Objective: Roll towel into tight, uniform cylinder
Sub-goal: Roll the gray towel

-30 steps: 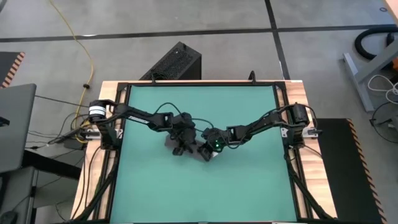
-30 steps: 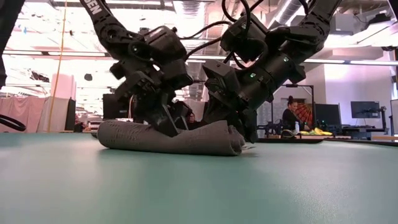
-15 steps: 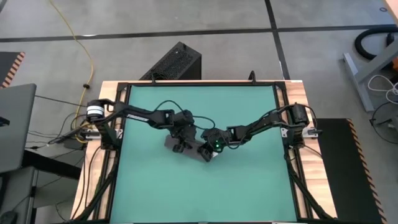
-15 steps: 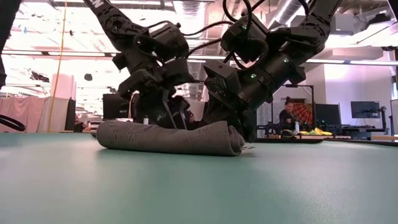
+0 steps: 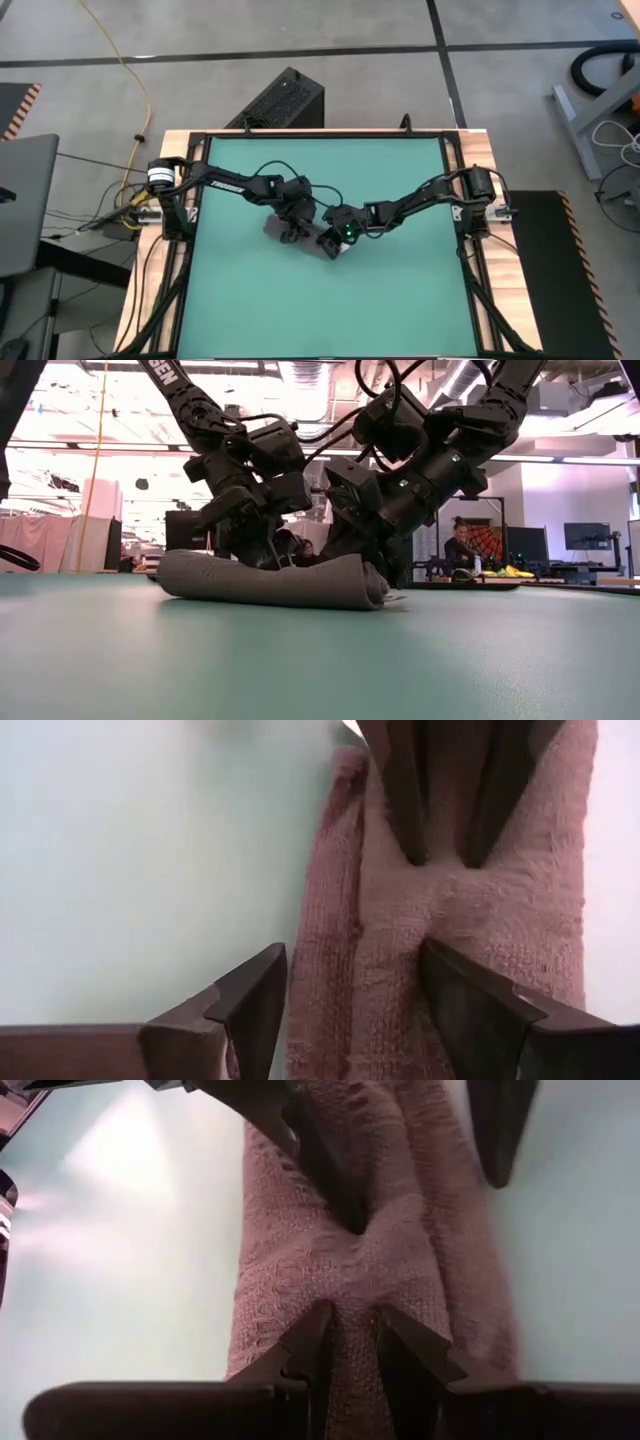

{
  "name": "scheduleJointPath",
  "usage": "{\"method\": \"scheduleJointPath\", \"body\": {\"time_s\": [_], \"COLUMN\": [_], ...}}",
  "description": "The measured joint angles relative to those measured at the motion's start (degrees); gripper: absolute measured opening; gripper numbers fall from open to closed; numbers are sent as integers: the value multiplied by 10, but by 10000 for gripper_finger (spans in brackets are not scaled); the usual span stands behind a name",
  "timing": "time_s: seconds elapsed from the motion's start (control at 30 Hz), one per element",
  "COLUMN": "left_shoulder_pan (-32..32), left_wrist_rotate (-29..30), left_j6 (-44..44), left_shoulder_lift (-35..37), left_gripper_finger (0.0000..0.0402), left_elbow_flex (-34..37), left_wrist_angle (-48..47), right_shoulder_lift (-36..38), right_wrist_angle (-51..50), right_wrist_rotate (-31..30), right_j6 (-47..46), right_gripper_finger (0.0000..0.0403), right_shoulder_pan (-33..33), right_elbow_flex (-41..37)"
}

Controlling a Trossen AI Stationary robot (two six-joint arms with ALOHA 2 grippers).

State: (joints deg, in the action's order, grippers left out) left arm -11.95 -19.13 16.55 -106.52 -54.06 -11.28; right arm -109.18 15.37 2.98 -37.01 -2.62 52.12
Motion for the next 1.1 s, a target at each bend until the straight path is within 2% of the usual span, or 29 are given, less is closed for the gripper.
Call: {"method": "scheduleJointPath", "body": {"time_s": [0.13,0.27,0.4,0.5,0.6,0.7,0.9,1.0,1.1], "left_shoulder_pan": [2,2,1,0,0,9,52,90,138], "left_wrist_rotate": [-5,-22,-32,-54,-74,-73,21,90,162], "left_j6": [2,-3,-65,-131,-214,-299,-452,-564,-687], "left_shoulder_lift": [0,1,2,2,2,8,72,138,213], "left_gripper_finger": [192,137,66,19,12,17,11,12,12], "left_elbow_flex": [-1,-1,-1,-1,-1,0,41,86,143], "left_wrist_angle": [-28,-64,-82,-112,-136,-155,-168,-147,-132], "right_shoulder_lift": [35,92,166,221,268,306,378,391,357], "right_wrist_angle": [-25,-69,-157,-242,-321,-349,-226,-74,85], "right_wrist_rotate": [-1,-28,-121,-230,-324,-375,-378,-347,-303], "right_j6": [9,37,60,57,28,-5,-39,-33,-9], "right_gripper_finger": [107,107,107,107,107,107,107,107,107], "right_shoulder_pan": [2,-8,-41,-84,-130,-171,-229,-246,-244], "right_elbow_flex": [-2,-3,-2,-2,-2,-20,-139,-207,-245]}}
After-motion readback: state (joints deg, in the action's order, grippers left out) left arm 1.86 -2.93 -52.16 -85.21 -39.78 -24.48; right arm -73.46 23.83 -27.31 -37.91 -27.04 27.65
